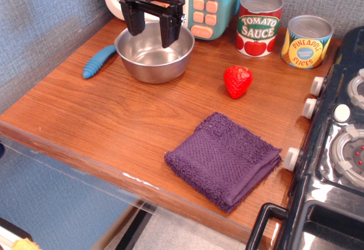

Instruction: You have the purple cloth and move it to the left

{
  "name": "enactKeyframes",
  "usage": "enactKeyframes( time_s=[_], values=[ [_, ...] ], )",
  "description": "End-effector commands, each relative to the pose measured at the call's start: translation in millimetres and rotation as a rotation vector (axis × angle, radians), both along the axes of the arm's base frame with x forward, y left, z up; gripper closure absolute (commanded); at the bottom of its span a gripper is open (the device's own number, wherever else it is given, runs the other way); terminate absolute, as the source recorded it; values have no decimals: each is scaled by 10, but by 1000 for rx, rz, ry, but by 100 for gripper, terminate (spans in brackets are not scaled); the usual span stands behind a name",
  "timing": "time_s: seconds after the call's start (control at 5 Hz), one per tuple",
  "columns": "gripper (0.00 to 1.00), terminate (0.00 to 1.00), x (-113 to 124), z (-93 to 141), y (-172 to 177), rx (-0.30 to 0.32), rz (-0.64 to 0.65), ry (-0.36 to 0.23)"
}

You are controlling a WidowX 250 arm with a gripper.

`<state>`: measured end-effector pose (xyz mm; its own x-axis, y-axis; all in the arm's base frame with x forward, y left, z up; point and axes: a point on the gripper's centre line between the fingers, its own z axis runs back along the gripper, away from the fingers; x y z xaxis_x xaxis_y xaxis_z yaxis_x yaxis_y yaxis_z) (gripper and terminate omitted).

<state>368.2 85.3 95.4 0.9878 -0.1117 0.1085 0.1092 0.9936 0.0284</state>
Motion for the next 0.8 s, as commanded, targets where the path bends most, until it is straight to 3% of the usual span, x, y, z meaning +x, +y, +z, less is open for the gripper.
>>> enactKeyframes(
  time_s=[0.0,0.2,0.6],
  values=[
    [0,0,0,0,0,0,0,0],
    [0,0,-94,-1,-293,-43,-27,16],
    [0,0,-472,38,-912,3,-94,14]
  ],
)
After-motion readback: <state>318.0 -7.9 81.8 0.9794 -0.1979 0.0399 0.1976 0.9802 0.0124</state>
